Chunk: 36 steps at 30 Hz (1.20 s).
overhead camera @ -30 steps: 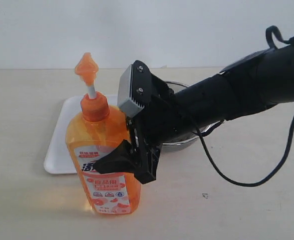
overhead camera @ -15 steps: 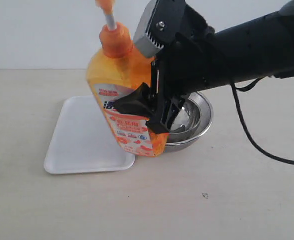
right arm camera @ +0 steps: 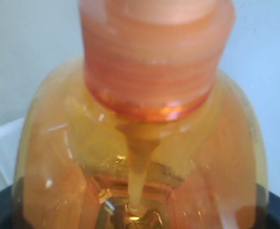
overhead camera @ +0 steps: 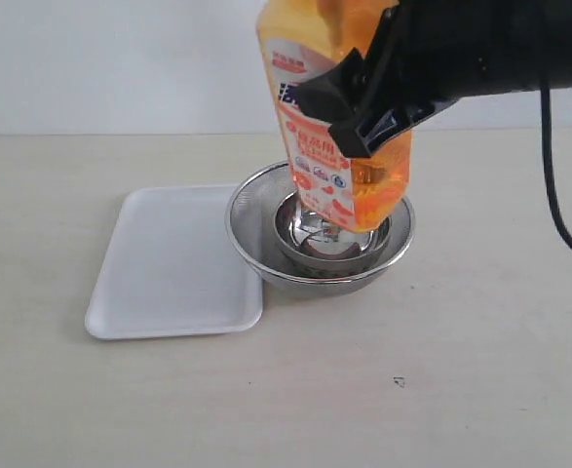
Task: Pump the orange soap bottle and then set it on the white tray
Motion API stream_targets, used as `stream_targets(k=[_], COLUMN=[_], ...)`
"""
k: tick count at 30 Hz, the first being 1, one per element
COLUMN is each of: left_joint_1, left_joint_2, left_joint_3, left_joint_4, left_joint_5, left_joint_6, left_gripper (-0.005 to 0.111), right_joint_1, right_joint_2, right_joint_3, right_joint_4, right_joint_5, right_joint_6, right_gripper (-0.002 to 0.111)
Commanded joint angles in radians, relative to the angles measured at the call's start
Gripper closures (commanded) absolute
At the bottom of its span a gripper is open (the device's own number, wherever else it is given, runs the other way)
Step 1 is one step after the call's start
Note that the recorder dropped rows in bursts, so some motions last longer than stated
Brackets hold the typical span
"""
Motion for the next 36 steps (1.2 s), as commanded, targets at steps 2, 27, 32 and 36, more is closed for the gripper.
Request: stream_targets(k=[2,27,32,36], left_joint_1=[-0.040,-0.232,-0.232,-0.237], left_joint_2=[0.027,1.233,1.429,1.532], left_joint_3=[0.003,-0.568,-0.800,-0.959], left_joint_4=[-0.004,0.921,1.169,1.320], left_joint_5=[-0.015,-0.674,-0.775,-0.825], left_joint_6=[-0.022,-0.541,-0.739,-0.873], left_gripper=[0.102,0.102,0.102,0.102], right_joint_1=[-0.089,-0.244,-0.251,-0.251], right_joint_2=[-0.024,0.056,0.092,0.136], right_joint_3=[0.057,0.156,0.156,0.156], right_joint_4=[-0.057,-0.014,-0.012,-0.012], right_joint_5=[-0.190,-0.444,-0.472,-0.519], right_joint_6=[0.188,0.196,0.197,0.191], right_gripper=[0.109,0.109,0.109,0.109])
